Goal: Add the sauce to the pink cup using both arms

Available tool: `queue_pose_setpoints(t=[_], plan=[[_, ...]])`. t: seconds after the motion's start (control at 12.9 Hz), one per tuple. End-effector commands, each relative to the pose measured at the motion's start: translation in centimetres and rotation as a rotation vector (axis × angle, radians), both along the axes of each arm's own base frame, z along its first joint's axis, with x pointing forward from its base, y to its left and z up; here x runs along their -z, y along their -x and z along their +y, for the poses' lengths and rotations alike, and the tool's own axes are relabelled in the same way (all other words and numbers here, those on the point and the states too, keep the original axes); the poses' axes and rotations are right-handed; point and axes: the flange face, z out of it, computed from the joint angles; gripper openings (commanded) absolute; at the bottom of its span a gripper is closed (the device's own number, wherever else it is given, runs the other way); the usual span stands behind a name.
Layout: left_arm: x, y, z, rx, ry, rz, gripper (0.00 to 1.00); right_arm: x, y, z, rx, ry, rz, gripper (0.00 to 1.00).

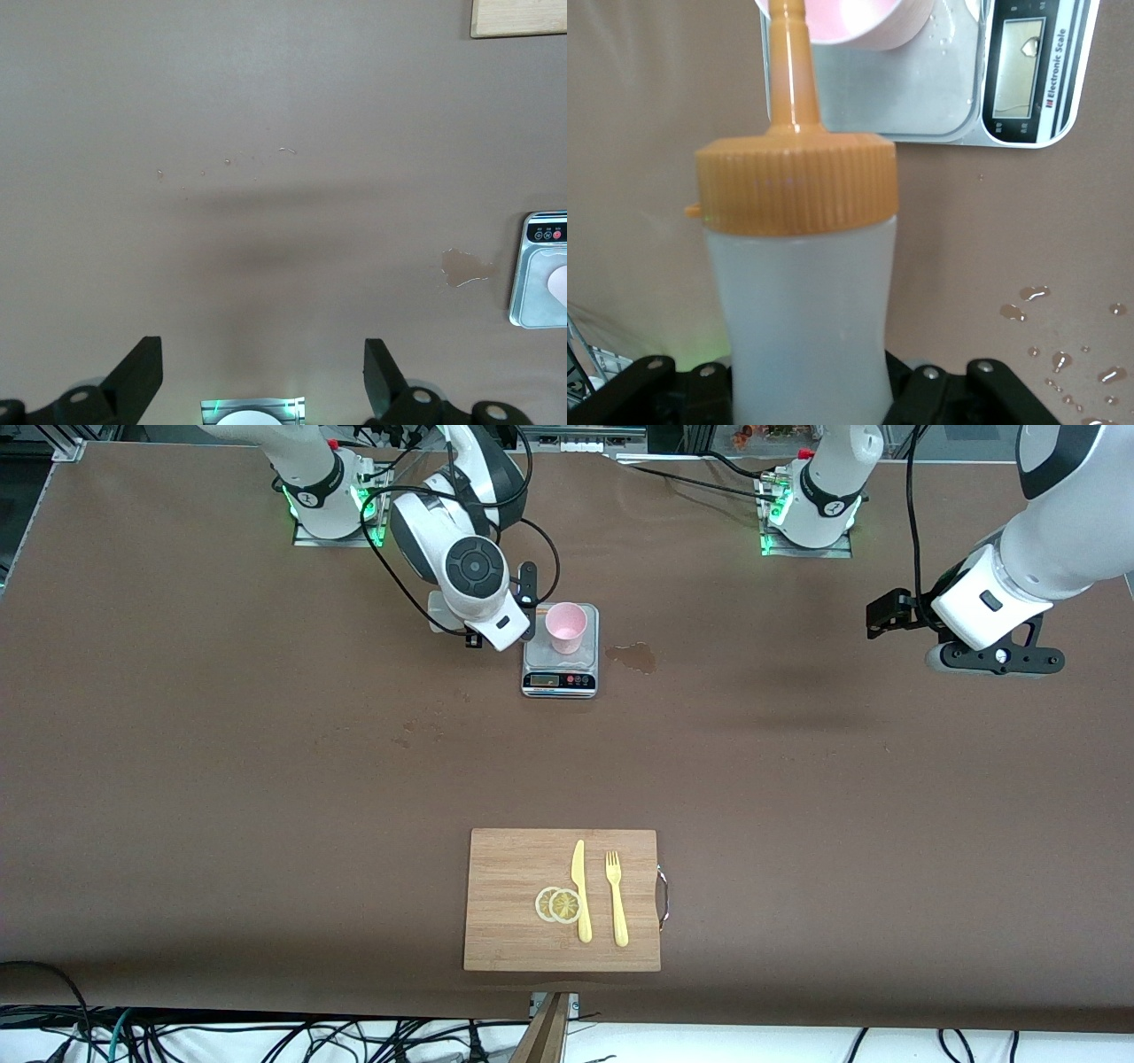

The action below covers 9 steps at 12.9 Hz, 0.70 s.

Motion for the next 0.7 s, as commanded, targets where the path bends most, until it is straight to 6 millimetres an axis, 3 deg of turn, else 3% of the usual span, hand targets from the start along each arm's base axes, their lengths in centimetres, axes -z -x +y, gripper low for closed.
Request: queue_pose_setpoints(t=[0.0, 0.62], plan=[[-0.7, 0.4, -0.1, 0.004, 0.007, 0.002, 1.0, -0.7, -0.3, 1.3, -0.018, 0.028, -0.042, 0.05], [-0.6, 0.4, -0.2, 0.007, 0.007, 0.003, 1.0, -0.8, -0.2, 3.8, -0.07, 0.089, -0.087, 0.05]])
